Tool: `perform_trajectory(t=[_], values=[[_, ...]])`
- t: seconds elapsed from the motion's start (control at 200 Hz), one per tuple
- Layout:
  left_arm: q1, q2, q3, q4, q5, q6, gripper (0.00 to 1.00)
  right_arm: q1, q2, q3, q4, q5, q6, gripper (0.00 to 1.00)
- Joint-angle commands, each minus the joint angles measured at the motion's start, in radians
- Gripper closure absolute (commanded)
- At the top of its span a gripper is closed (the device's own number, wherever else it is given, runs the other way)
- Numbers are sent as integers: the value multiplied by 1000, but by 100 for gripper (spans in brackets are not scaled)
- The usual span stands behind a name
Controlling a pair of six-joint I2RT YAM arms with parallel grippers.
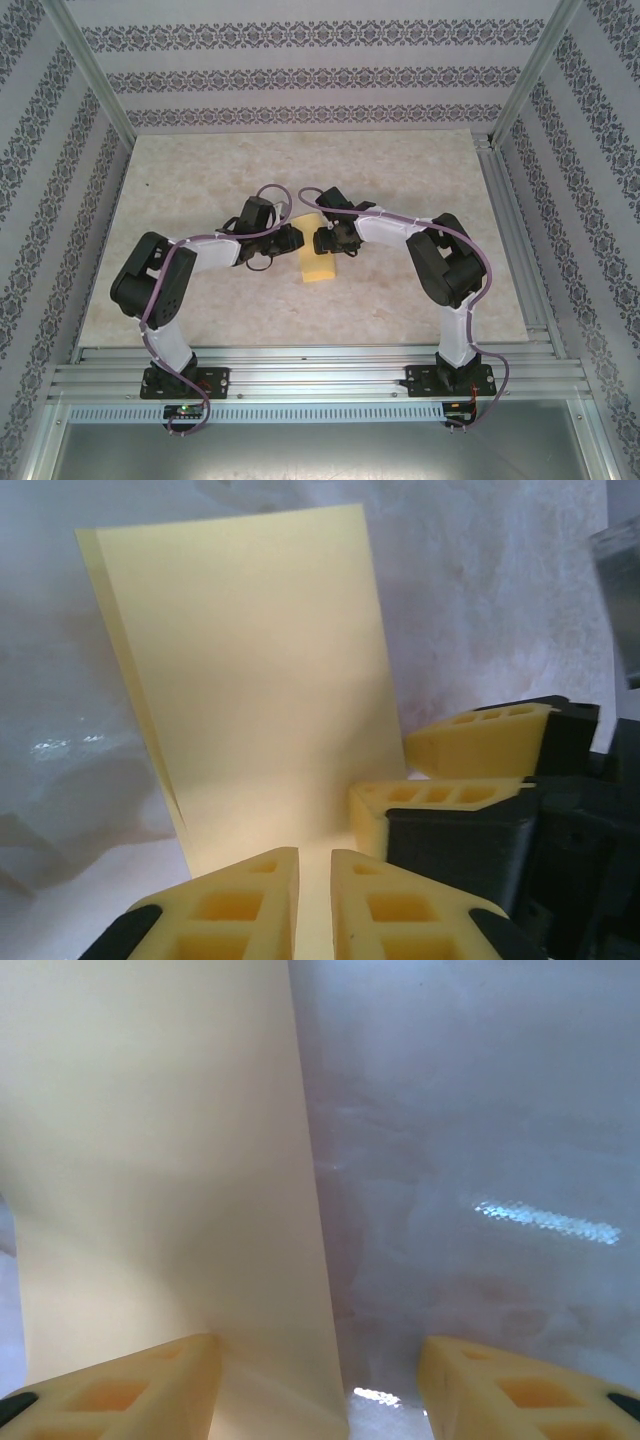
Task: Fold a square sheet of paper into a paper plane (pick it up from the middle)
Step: First fold in half a square sheet of paper at the center of the table.
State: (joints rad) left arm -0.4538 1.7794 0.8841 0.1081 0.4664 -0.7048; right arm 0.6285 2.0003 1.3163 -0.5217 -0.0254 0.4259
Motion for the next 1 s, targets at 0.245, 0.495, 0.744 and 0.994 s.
perform_trajectory(t=[0.245, 0.495, 0.744, 0.994], values=[[3, 72, 55, 20, 49, 2, 85, 12, 80, 18, -22, 45, 5, 43], [2, 85, 58, 7, 39, 8, 87, 17, 90, 24, -29, 49, 16, 40], [3, 97, 61, -2, 32, 10, 89, 20, 100, 31, -35, 56, 29, 40], [3, 99, 62, -14, 20, 17, 91, 20, 110, 37, -44, 64, 49, 40]])
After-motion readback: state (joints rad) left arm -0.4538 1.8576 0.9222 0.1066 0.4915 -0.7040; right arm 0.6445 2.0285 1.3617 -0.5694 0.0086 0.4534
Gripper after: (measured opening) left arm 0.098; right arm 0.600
